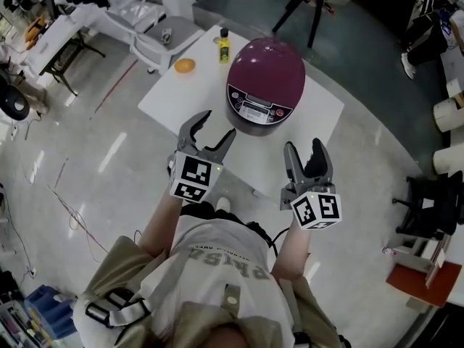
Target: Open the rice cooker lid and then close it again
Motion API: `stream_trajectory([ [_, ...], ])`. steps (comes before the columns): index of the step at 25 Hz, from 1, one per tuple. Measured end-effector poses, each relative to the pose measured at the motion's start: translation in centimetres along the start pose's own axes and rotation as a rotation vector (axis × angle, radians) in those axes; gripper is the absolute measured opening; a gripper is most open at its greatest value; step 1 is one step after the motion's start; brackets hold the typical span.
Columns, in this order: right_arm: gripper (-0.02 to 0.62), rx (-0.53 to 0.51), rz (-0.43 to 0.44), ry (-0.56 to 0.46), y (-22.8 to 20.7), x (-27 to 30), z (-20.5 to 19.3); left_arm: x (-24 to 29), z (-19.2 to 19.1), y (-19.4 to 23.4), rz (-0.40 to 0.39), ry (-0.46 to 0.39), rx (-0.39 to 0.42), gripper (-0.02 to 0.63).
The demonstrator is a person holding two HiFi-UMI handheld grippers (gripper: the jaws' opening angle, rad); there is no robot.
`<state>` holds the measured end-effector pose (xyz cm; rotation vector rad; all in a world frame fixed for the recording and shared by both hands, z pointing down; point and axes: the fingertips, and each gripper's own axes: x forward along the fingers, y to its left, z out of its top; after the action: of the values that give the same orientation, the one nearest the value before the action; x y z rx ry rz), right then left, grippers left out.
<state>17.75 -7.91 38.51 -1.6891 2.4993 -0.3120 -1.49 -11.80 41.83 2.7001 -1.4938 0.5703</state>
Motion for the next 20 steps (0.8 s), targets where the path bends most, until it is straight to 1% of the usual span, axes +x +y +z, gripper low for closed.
stream_trajectory([
  [5, 0.318, -0.017, 0.038, 0.061, -0.3, 1.2, -1.2, 1.9, -1.1, -0.5, -0.031, 0.045, 0.023, 0.29],
  [7, 0.318, -0.026, 0.044, 0.084, -0.6, 1.8, -1.7, 2.8, -1.6, -0.6, -0.052, 0.06, 0.02, 0.308],
  [9, 0.318, -0.029, 0.047, 0.107, -0.9, 2.4, -2.3, 3.6, -2.0, -0.5, -0.07, 0.069, 0.025, 0.308],
  [13, 0.318, -0.03, 0.053, 0.151, -1.3, 4.0, -3.5, 5.3, -3.2, -0.4, -0.117, 0.102, 0.058, 0.333],
  [17, 0.318, -0.054, 0.082, 0.206, -1.2, 5.6, -5.1, 7.2, -4.5, -0.7, -0.194, 0.146, 0.148, 0.364],
  [20, 0.318, -0.1, 0.106, 0.255, -1.3, 6.9, -6.3, 8.4, -5.2, -1.2, -0.257, 0.172, 0.231, 0.381],
])
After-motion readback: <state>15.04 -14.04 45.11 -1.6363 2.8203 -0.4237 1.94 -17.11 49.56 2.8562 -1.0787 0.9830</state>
